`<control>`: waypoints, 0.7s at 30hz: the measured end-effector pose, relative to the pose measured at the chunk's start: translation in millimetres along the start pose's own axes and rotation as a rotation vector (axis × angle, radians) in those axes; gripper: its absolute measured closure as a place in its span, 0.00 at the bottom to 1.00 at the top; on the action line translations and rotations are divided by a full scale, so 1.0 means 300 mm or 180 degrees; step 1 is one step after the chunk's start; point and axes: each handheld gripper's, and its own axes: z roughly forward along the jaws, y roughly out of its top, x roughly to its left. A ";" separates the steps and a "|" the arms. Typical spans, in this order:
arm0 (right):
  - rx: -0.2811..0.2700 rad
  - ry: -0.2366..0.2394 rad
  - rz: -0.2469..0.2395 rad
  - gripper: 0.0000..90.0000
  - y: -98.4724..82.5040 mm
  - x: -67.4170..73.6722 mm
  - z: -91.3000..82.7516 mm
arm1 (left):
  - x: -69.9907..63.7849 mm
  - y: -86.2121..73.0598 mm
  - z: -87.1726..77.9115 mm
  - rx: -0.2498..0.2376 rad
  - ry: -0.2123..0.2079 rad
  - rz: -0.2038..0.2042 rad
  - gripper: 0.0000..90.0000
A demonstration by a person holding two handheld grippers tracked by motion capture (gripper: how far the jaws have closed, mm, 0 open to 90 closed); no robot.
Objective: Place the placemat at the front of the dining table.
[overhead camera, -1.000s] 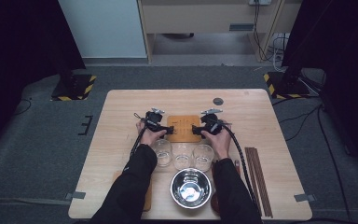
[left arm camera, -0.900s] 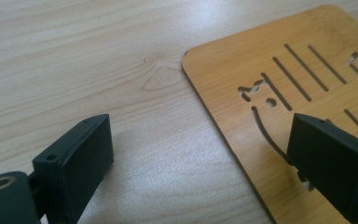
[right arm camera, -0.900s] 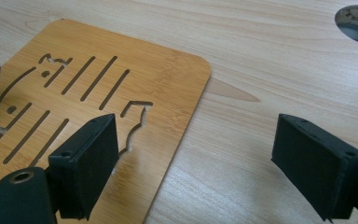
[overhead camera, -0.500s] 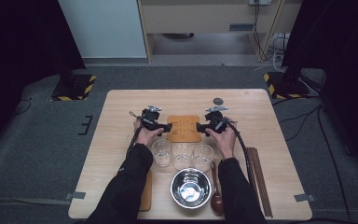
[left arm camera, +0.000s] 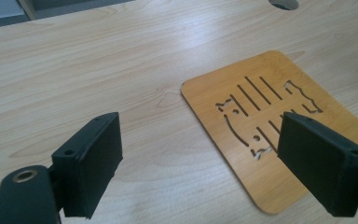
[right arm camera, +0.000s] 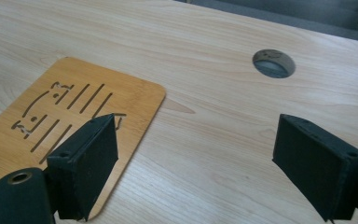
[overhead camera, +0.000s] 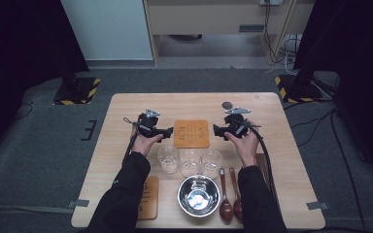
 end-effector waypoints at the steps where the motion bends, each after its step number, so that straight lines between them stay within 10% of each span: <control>1: 0.0006 -0.0022 0.0012 0.15 -0.001 -0.006 -0.008 | 0.002 -0.002 -0.011 -0.0021 -0.0001 -0.0002 0.15; 21: -0.0046 -0.0184 0.0067 0.12 -0.074 -0.139 -0.206 | 0.031 -0.060 -0.229 -0.0304 -0.0067 -0.0041 0.14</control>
